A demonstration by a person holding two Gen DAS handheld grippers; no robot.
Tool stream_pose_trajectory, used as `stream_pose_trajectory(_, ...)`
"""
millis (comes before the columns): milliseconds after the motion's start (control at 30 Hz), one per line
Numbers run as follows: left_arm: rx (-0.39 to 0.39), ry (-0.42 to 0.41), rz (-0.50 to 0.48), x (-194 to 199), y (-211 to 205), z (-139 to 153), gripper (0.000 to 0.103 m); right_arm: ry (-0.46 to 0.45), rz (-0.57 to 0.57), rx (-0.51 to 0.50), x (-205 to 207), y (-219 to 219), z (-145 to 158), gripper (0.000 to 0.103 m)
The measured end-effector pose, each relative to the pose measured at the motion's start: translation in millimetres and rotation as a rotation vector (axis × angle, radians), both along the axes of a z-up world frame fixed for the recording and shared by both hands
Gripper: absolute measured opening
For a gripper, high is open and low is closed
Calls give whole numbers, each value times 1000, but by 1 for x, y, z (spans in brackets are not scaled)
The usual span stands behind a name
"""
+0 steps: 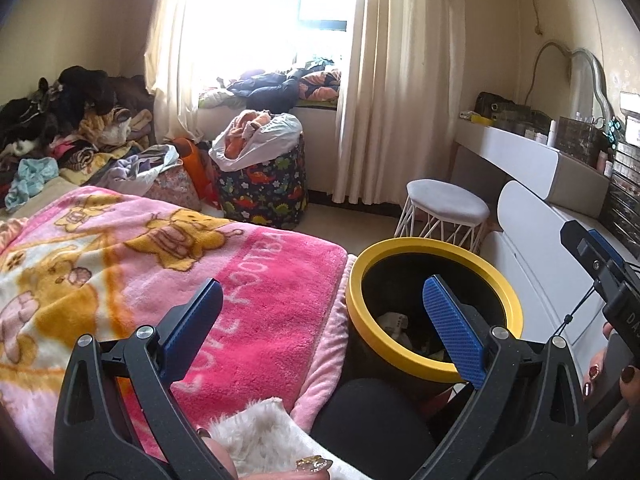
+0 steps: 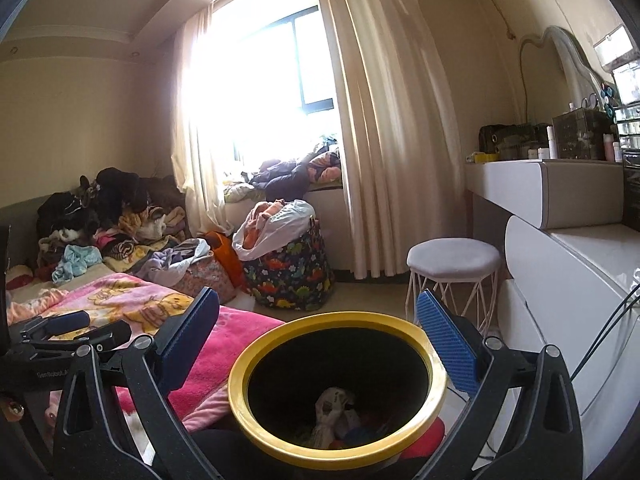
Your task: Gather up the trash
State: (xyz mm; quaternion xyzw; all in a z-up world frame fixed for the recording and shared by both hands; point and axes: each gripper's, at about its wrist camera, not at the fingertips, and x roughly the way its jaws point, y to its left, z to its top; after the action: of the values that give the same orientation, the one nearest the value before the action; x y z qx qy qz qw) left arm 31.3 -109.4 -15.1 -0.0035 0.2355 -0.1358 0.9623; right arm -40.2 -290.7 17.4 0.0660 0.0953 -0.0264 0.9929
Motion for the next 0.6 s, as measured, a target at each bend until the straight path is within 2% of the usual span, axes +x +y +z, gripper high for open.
stream_pose_trajectory(600, -1, -17, 1, -3, -1, 4, 92, 4, -14, 1, 0, -3, -3, 96)
